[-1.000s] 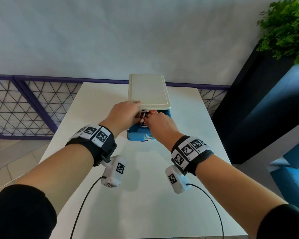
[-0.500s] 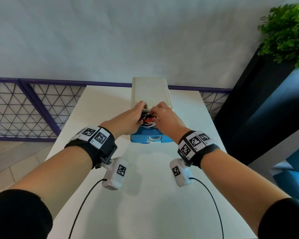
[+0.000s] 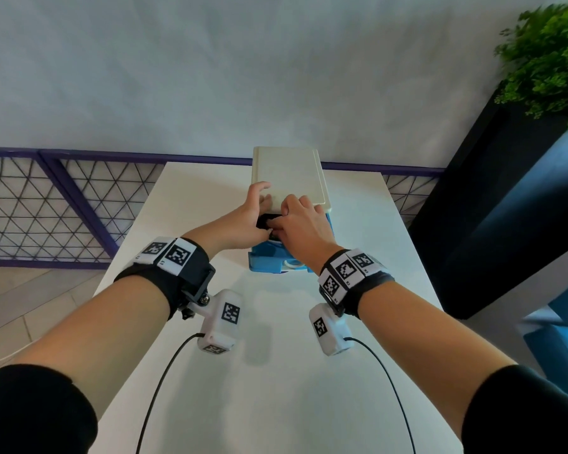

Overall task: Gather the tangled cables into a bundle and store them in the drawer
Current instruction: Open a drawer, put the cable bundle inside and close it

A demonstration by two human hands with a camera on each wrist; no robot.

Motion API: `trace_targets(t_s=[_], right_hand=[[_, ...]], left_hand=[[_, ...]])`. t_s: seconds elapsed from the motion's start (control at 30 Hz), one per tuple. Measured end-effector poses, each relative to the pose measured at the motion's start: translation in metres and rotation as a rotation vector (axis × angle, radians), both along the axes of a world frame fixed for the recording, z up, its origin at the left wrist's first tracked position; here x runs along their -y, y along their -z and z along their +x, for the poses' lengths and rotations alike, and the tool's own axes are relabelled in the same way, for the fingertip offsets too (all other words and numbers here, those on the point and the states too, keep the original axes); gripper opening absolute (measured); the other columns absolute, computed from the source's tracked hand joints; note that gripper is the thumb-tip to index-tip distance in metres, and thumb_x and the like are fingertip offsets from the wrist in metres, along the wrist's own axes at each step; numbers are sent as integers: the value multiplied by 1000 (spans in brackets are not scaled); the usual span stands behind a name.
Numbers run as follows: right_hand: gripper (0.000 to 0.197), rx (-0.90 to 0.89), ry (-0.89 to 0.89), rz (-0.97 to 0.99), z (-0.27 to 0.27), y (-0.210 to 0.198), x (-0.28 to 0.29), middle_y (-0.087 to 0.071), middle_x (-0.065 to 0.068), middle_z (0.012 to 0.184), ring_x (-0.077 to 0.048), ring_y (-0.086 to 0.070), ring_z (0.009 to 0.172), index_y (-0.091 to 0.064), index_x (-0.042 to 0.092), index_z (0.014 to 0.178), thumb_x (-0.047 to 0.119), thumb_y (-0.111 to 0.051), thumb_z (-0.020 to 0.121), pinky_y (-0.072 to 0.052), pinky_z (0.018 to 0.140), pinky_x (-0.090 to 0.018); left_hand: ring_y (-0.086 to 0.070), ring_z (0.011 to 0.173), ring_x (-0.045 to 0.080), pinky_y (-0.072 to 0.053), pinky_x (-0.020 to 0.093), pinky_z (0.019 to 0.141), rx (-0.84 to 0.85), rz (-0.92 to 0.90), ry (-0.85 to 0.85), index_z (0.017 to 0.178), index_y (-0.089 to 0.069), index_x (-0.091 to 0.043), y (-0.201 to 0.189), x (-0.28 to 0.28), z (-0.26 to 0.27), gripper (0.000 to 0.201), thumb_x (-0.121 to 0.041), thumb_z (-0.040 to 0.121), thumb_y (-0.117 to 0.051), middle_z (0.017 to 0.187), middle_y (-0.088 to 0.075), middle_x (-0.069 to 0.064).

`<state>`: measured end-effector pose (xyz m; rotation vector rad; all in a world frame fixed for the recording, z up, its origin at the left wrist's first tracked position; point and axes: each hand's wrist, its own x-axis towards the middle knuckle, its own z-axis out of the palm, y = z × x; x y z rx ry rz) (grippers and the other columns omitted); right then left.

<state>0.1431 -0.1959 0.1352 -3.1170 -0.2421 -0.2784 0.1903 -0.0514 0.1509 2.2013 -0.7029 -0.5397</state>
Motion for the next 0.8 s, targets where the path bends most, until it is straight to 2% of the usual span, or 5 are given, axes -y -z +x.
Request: trace_targets(t_s=[0.2, 0.33, 0.47, 0.67, 0.8], right_hand=[[25, -37, -21, -27, -3, -2, 10, -46, -6, 113, -25, -44, 99, -69, 30, 113, 20, -56, 93, -34, 71, -31], [23, -53, 45, -12, -7, -5, 9, -45, -7, 116, -26, -45, 105, -69, 15, 111, 19, -56, 93, -41, 83, -35], [23, -95, 36, 10, -9, -6, 8, -44, -8, 117, -26, -47, 106, -67, 11, 112, 15, -55, 93, -41, 77, -32], [32, -74, 100, 412, -1, -20, 28, -54, -6, 116, -23, -58, 100, -68, 13, 115, 0, -49, 93, -49, 83, -31], [27, -29, 130, 376, 4, -20, 41, -48, -5, 118, -21, -48, 110, -66, 16, 115, 9, -58, 90, -42, 94, -33]], left_hand=[[-32, 131, 2, -39, 30, 105, 25, 60, 32, 147, 4, -27, -2, -3, 5, 94, -10, 84, -64, 159, -17, 2], [-12, 147, 16, -23, 36, 117, 42, 285, 106, 149, 14, -30, -6, 0, -1, 126, -52, 66, -78, 161, 4, -7], [13, 147, 14, 6, 48, 119, 241, 507, 194, 148, 17, -22, -5, 5, -8, 134, -61, 61, -77, 159, 17, -6], [-8, 147, 17, 8, 54, 117, 395, 574, 154, 151, -7, -24, 0, 8, -5, 118, -61, 62, -74, 159, -2, -7], [-29, 139, 21, -4, 53, 117, 475, 533, 118, 146, -26, -19, -2, 9, -1, 105, -56, 62, -77, 152, -24, -4]])
